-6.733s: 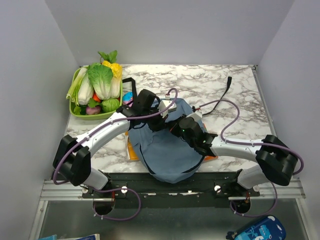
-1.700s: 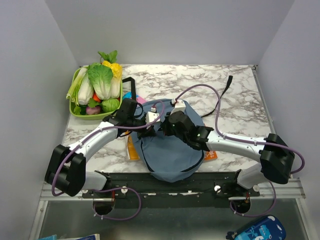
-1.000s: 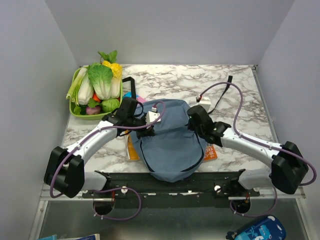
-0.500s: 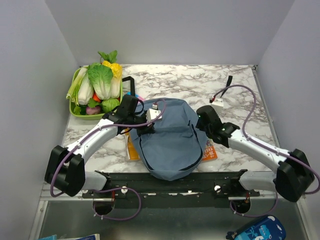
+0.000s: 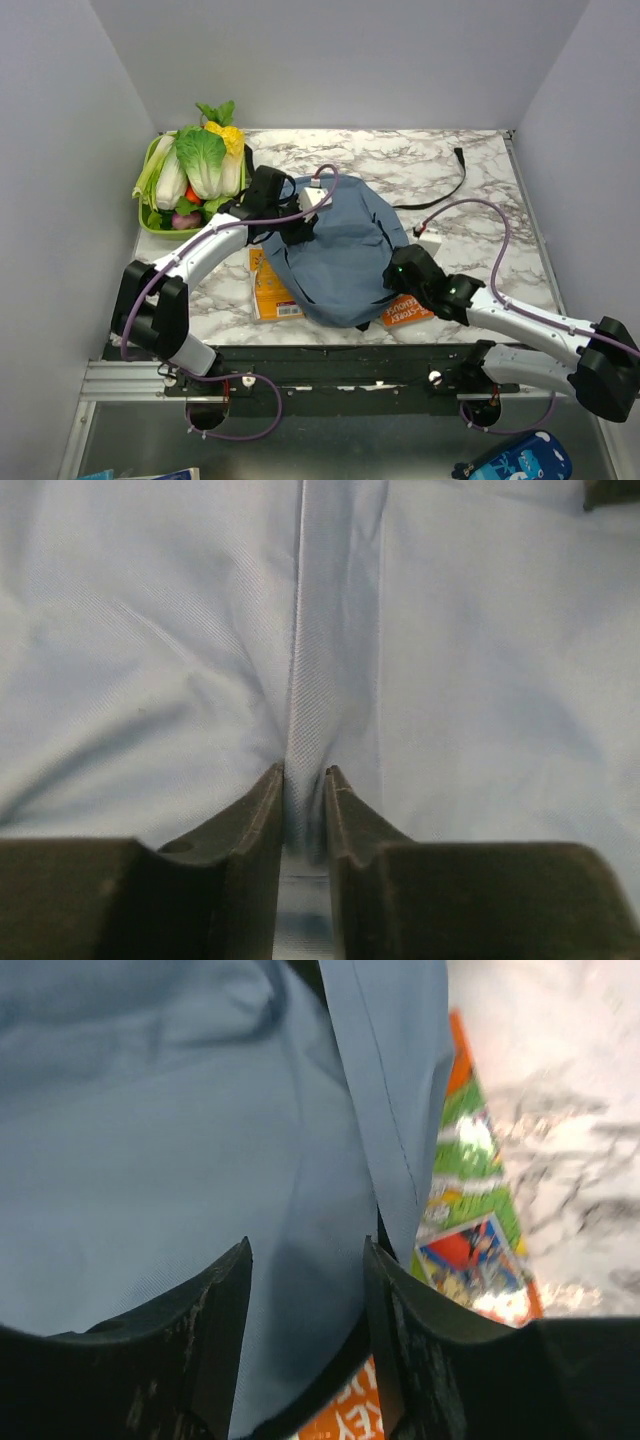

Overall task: Pack the student bag
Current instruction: Zip the student bag at the center of the board, then unzip the student bag at the center of the board.

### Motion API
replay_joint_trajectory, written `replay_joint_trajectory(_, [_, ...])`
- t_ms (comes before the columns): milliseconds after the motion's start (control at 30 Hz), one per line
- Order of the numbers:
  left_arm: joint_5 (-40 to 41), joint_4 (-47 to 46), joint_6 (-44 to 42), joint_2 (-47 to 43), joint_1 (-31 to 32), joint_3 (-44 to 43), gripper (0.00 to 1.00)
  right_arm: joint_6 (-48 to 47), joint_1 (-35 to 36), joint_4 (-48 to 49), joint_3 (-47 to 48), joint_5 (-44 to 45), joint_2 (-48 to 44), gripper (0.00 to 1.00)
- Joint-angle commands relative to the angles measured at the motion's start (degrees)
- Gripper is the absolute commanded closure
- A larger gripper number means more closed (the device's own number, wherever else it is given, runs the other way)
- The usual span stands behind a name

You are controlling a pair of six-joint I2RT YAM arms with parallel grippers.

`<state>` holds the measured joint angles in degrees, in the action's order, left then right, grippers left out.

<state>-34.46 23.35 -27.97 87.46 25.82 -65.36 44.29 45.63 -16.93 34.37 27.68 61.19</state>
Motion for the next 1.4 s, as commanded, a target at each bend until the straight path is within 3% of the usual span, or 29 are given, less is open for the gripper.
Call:
replay_joint_trajectory(0, [2.9, -2.7, 1.25, -4.4, 0.02, 6.46, 0.57, 7.28, 5.25, -2.85, -4.48, -1.14, 0.25, 0.49])
replay_joint_trajectory(67, [5.27, -3.66, 1.95, -4.75, 0.1, 7.44, 0.47, 9.05, 7.36, -2.85, -5.45, -1.14, 0.95, 0.58])
replay_joint_trajectory(133, [6.07, -3.14, 3.17, -4.49, 0.28, 6.22, 0.36, 11.42, 9.9, -2.67, -5.45, -0.35, 1.39, 0.62])
replay_joint_trajectory(400, [9.49, -5.25, 5.46, 1.12, 10.46, -0.81, 0.31, 16.16, 14.05, 3.66, -7.65, -1.67, 2.97, 0.87])
replay_joint_trajectory(533, [10.64, -4.55, 5.12, 8.77, 13.02, -4.33, 0.32, 15.39, 15.89, 6.2, -9.14, -2.46, -0.53, 0.88])
replay_joint_trajectory(633, [12.3, -4.81, 4.07, 13.17, 14.07, -4.95, 0.32, 17.41, 15.81, -0.72, -8.36, 3.41, -7.89, 0.85])
replay_joint_trajectory(867, [12.84, -7.0, 3.62, 14.59, 14.17, -3.37, 0.53, 15.47, 14.93, -8.12, -8.27, 14.41, -19.96, 0.79])
replay_joint_trajectory(1033, [11.61, -7.71, 4.59, 11.6, 14.17, -1.44, 0.88, 14.51, 13.0, -7.86, -6.08, 15.47, -15.59, 0.77])
replay_joint_trajectory(1100, [10.47, -7.8, 5.02, 9.23, 14.17, -0.73, 1.0, 13.02, 12.56, -7.6, -3.88, 16.0, -11.21, 0.7])
replay_joint_trajectory(1267, [6.69, -5.78, 5.2, 3.61, 13.73, -0.47, 1.0, 4.06, 6.15, -2.95, 1.83, 12.67, -5.73, 0.55])
replay_joint_trajectory(1367, [4.22, -5.16, 5.46, 1.06, 13.11, -0.29, 1.0, -4.54, 0.71, 6.62, 0.62, 5.13, -6.61, 0.46])
